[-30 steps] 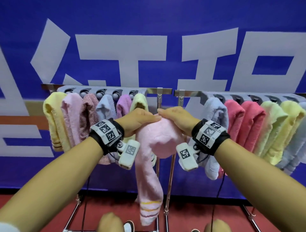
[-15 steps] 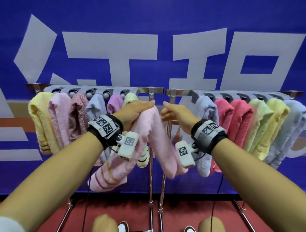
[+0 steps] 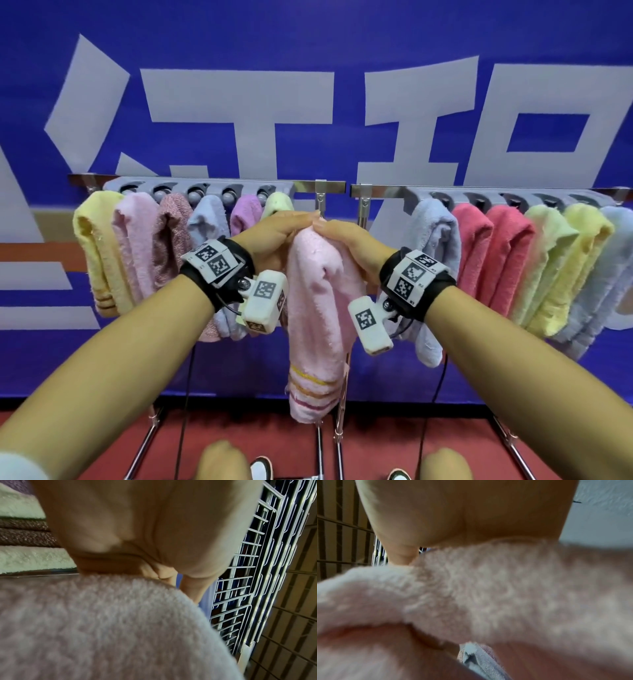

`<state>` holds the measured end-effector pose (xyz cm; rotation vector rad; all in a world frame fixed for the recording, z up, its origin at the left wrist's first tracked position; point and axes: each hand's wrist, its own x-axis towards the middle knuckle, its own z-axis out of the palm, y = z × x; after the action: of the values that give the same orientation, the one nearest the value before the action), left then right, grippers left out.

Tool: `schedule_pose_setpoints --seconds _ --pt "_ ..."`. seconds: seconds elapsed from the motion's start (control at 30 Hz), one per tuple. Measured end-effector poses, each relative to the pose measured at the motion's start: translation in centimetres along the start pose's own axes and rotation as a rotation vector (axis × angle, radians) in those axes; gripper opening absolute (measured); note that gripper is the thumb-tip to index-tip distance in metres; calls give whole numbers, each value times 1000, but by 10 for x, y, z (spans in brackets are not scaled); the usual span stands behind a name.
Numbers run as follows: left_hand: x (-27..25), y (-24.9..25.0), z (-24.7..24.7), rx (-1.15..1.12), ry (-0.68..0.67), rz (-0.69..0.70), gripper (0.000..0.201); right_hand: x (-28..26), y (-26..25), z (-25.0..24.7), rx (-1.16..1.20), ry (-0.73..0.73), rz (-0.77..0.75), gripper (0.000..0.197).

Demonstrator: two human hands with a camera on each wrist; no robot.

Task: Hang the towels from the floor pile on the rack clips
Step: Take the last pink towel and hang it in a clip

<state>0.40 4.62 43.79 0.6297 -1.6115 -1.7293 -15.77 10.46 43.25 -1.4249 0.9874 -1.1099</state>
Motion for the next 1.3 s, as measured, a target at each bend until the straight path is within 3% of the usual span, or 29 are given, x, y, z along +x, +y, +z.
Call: schedule_pose_setpoints --seconds 0.17,0.3,0.4,0.63,0.7,0.83,0.97,1.13,1.3 --pt "-3 -1 1 7 -57 -10 26 -5 -7 -10 -116 19 104 39" --pt "-6 -3 1 29 -134 -40 29 -9 -16 -19 -125 26 111 52" --pt "-6 -3 4 29 -107 -53 25 -11 -22 -24 -38 2 75 34" --pt "-5 0 1 8 -37 -43 34 -4 -21 -24 -48 103 -27 20" --pt "-5 -1 -4 -4 -32 -42 45 -2 -15 -26 -127 78 17 17" --pt "-9 -3 -10 73 1 -32 39 3 -9 -19 -138 -40 163 27" --pt "-12 -6 -27 215 73 7 33 16 -8 -1 82 -66 181 29" --pt "-17 -1 -58 201 160 10 21 51 -8 25 172 -33 276 51" --pt "-16 11 -105 377 411 154 12 93 -21 60 256 -26 258 43"
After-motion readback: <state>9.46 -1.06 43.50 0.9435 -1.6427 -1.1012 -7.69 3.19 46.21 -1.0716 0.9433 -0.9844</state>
